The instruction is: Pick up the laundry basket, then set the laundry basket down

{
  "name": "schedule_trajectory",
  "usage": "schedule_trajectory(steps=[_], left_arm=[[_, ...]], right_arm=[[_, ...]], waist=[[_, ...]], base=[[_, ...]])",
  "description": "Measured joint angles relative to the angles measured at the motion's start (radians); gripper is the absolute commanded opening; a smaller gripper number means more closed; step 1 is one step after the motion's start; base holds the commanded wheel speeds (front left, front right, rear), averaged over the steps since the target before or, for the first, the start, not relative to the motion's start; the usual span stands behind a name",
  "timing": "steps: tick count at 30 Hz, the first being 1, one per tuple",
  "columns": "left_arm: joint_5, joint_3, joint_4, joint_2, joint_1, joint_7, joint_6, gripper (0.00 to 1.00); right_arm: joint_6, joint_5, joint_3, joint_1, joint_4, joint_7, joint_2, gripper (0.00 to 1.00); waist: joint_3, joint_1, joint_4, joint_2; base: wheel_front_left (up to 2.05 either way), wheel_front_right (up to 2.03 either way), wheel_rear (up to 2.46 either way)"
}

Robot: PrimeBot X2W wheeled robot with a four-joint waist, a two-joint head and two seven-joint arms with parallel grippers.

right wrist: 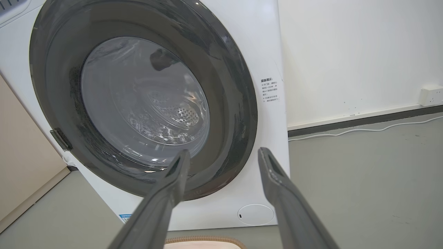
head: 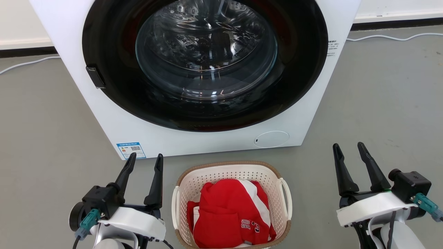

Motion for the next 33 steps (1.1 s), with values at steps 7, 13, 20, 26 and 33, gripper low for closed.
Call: schedule_trajectory(steps=[7, 13, 20, 26, 33], left_arm=[[0.0, 0.001, 0.012, -0.005, 0.0, 0.0, -0.002, 1.0], [-0.001, 0.004, 0.013, -0.011, 0.0, 0.0, -0.009, 1.0], [-0.009, 0.003, 0.03, -0.014, 0.001, 0.001, -0.009, 0.0], [-0.028, -0.001, 0.084, -0.021, 0.033, 0.01, -0.009, 0.0], [-0.103, 0.006, 0.084, -0.021, 0.034, 0.03, -0.009, 0.0]], right_arm=[[0.0, -0.005, 0.0, 0.0, 0.001, 0.0, -0.001, 1.0], [0.0, -0.005, 0.0, 0.0, 0.001, 0.0, -0.001, 1.0], [0.0, -0.005, 0.001, 0.0, 0.008, 0.002, 0.001, 0.0], [0.0, 0.013, 0.004, 0.036, 0.054, 0.007, 0.02, 0.0], [0.0, 0.085, -0.001, 0.038, 0.056, 0.021, 0.026, 0.0]], waist=[[0.003, 0.0, 0.0, 0.0], [0.003, 0.0, 0.0, 0.0], [0.0, 0.0, -0.001, 0.0], [-0.001, 0.0001, 0.0, 0.0], [-0.008, 0.0005, 0.003, 0.0]], base=[[0.0, 0.0, 0.0], [0.0, 0.0, 0.0], [0.0, 0.0, 0.0], [0.0, 0.0, 0.0], [0.0, 0.0, 0.0]])
